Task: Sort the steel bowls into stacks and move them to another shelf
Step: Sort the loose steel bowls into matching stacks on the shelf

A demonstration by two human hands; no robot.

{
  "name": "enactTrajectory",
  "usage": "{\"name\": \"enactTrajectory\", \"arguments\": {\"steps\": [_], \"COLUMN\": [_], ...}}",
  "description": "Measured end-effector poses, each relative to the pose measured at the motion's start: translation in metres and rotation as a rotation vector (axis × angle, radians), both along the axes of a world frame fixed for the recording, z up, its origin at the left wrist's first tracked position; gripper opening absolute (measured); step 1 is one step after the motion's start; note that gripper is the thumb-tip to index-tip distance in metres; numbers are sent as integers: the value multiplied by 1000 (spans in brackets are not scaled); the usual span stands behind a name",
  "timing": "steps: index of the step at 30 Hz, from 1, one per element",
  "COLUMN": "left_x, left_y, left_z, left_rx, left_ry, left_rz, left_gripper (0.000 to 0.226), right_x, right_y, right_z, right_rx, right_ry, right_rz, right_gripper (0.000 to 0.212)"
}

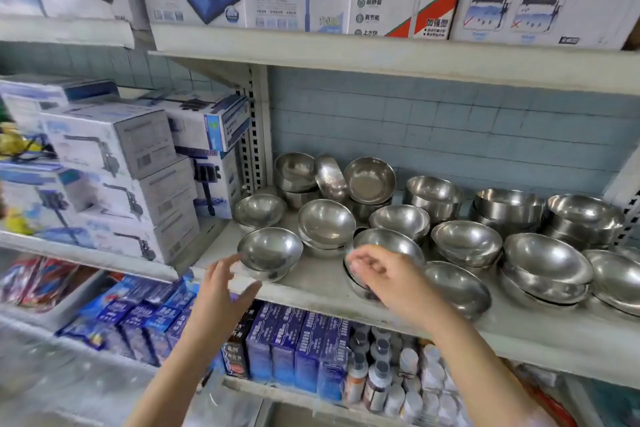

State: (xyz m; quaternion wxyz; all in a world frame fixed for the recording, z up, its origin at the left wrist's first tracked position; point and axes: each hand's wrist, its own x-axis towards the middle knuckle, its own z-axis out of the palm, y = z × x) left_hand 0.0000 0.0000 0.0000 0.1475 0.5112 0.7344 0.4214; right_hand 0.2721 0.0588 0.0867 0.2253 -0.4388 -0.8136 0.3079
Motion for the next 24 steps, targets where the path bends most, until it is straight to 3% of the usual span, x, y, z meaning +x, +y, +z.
{"name": "enactTrajectory", "arguments": {"steps": [2, 4, 9, 12, 17, 24], "left_x": [-5, -6, -29, -50, -74, -87], "left_y": [19, 36, 53, 62, 75, 81], "left_z": [-1, 1, -9, -16, -19, -24], "left_rx": [56, 13, -66, -59, -113, -146], "left_ry": [87, 59, -63, -98, -122, -99], "left_rz": [-53, -75, -239, -321, -468, -560], "left_gripper": [79, 97, 123, 130, 122, 120], "right_x": [-31, -60, -97, -103, -107, -113], "right_y": [20, 39, 78, 82, 76, 47], "right_z": [3, 1, -20, -24, -18, -10], "right_rx": [62, 126, 355, 380, 394, 586], "right_ry": [-9, -68, -511, -608, -505, -296], "right_rz": [15, 34, -60, -115, -251, -221], "right_gripper": [20, 23, 35, 28, 10, 16]}}
